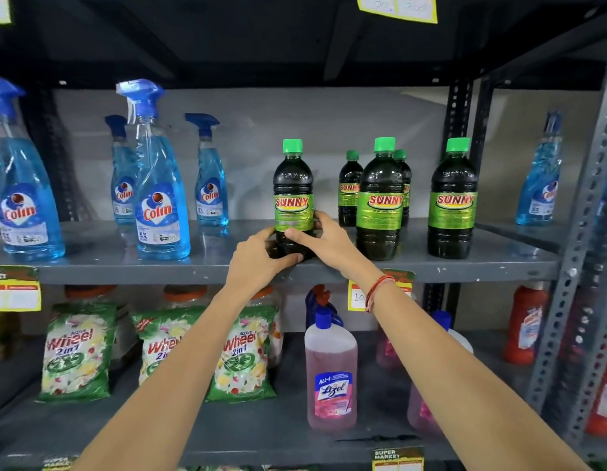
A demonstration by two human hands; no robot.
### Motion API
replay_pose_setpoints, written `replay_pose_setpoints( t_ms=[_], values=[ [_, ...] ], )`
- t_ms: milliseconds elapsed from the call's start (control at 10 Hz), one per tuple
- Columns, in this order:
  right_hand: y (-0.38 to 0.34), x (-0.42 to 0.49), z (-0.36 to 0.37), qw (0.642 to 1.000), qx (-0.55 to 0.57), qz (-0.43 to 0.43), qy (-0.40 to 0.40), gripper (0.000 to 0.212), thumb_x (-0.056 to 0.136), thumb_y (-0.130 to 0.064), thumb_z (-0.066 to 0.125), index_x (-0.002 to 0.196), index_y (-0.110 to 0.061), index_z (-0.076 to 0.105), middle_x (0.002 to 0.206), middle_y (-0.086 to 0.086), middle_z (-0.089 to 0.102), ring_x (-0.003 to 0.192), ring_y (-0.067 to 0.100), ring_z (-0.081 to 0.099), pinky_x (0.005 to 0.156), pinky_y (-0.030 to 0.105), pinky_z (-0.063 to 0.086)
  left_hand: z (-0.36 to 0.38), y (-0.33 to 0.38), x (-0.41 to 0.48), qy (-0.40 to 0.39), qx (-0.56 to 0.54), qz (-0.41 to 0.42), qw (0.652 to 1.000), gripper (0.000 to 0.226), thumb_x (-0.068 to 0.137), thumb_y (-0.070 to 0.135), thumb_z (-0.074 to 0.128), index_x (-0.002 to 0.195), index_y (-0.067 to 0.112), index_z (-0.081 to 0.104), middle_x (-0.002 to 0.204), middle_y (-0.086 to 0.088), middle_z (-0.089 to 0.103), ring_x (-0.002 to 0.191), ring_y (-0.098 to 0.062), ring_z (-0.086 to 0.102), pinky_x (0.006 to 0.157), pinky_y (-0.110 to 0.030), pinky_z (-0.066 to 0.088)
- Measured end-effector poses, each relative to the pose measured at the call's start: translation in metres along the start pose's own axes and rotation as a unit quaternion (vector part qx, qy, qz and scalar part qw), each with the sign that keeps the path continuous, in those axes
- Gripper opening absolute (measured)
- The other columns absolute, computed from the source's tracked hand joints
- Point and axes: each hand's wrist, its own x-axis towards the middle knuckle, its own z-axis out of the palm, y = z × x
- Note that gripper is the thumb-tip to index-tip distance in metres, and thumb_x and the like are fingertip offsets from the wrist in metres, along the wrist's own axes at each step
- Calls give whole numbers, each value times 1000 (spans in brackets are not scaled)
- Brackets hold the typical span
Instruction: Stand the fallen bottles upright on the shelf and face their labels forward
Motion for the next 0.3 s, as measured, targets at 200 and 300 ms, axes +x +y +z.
replay_pose_setpoints(
  t_ms=[200, 300],
  values=[
    [2, -15, 0, 990, -75, -74, 91, 57, 84, -34, 71, 130, -6, 52, 124, 10, 62, 111, 17, 58, 98, 32, 47, 0, 5, -6, -4, 7, -3, 1000, 56, 74, 43, 75, 123, 21, 59, 111, -4, 70, 100, -23, 65, 88, -39, 52],
    [7, -27, -9, 949, -172, -162, 209, 45, 91, -33, 62, 125, -4, 55, 120, 12, 59, 114, 24, 54, 95, 33, 45, 7, 9, -14, 64, 14, 12, 998, 64, 79, 39, 73, 132, 12, 48, 129, -12, 58, 118, -28, 53, 94, -38, 43]
  ],
)
